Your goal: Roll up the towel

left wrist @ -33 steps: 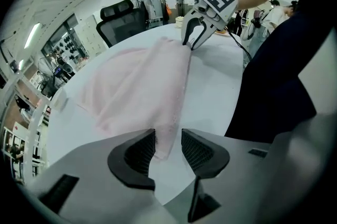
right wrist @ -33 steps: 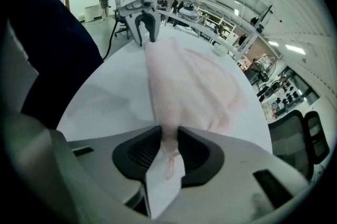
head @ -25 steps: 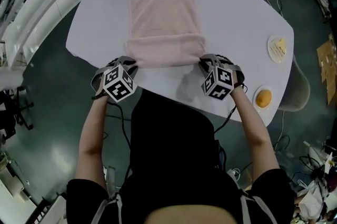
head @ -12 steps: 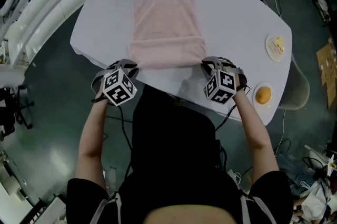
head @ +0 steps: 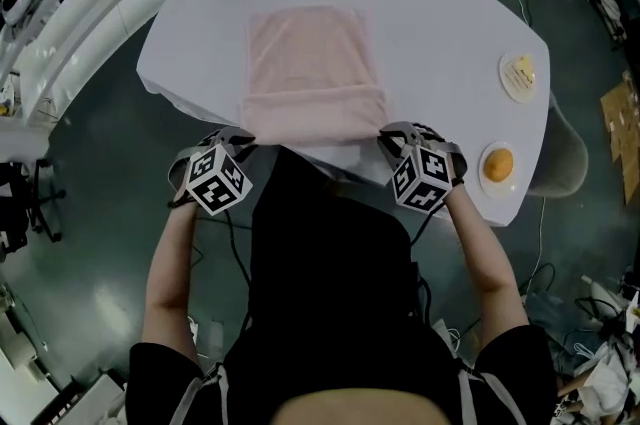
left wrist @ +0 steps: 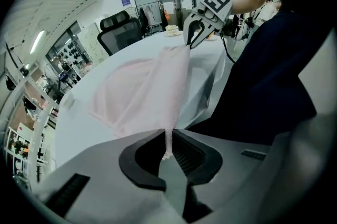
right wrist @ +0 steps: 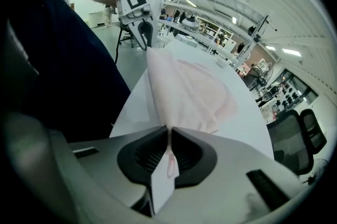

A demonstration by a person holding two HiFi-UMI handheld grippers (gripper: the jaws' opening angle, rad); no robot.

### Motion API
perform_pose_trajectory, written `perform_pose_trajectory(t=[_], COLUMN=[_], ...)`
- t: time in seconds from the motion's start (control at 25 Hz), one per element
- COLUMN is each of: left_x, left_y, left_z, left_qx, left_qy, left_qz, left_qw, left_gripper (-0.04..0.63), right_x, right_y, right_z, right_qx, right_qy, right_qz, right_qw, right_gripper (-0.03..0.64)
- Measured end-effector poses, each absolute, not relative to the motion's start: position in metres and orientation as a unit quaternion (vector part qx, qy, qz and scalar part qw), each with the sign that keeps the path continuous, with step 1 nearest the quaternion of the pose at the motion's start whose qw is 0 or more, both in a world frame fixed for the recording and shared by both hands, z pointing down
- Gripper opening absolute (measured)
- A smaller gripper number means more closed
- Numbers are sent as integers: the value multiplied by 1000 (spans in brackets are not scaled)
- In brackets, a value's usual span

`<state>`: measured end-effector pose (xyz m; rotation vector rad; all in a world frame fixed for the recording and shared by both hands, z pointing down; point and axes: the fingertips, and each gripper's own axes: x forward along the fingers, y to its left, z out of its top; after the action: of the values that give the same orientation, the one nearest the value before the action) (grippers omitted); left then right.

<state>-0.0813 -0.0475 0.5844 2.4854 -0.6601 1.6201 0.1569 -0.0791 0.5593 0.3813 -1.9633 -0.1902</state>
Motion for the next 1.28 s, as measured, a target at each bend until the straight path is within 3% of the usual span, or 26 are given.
perform_pose_trajectory(t=[0.72, 1.28], left_x=[-93, -105], left_y=[-100, -183], left_z=[524, 540], left_qx=[822, 819], left_qy=[-284, -284], left_qz=[494, 498], left_qw=[9, 31], left_gripper=[41, 41], right_x=[144, 131], right_y=[-135, -224], right_z=[494, 508], right_qx=[216, 237], right_qy=[-837, -824], right_qz=[-99, -77], right_qw=[493, 508], right_gripper=[29, 29])
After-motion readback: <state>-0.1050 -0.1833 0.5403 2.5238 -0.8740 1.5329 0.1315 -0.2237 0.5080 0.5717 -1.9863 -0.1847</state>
